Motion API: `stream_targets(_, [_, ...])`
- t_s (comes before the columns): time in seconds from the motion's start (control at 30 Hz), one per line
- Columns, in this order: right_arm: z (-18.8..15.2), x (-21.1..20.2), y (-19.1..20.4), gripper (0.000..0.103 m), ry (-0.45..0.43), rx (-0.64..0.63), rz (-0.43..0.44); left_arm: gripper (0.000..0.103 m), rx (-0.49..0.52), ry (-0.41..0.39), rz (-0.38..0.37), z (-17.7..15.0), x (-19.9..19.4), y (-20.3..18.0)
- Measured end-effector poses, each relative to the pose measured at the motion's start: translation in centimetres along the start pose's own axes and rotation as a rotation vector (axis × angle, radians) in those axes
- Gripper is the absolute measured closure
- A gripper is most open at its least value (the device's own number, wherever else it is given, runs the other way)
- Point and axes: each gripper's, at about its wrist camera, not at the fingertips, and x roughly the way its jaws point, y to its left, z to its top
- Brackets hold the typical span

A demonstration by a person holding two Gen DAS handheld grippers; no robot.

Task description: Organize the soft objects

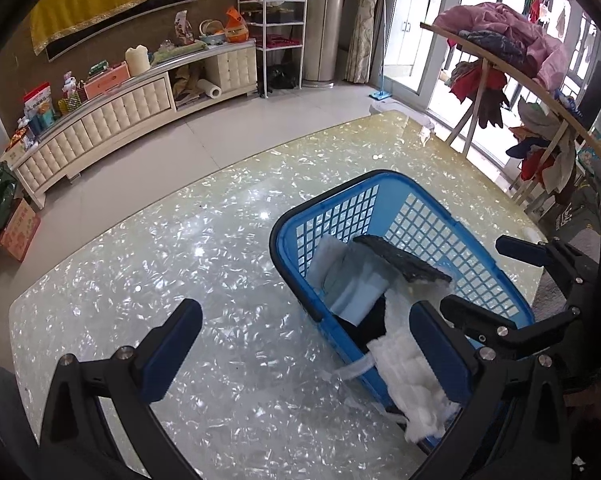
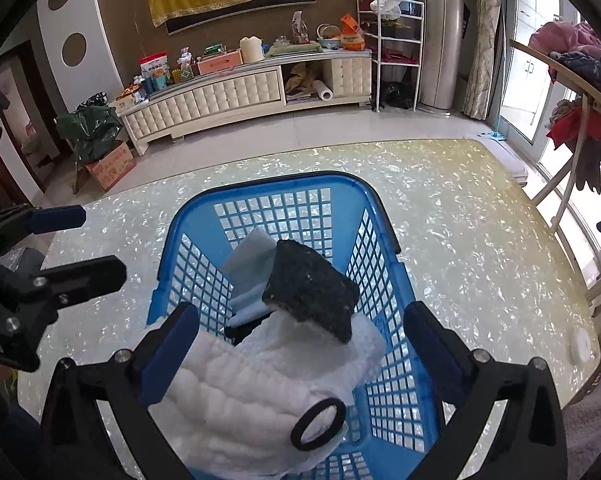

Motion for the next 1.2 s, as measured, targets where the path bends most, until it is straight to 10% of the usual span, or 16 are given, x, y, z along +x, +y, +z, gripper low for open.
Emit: stream_targets(1.2, [-2.3, -7.9, 7.0, 0.001, -0.219, -0.156, 0.131, 0.0, -0.098, -0.267, 0.155, -9.8, -16.7, 2.2])
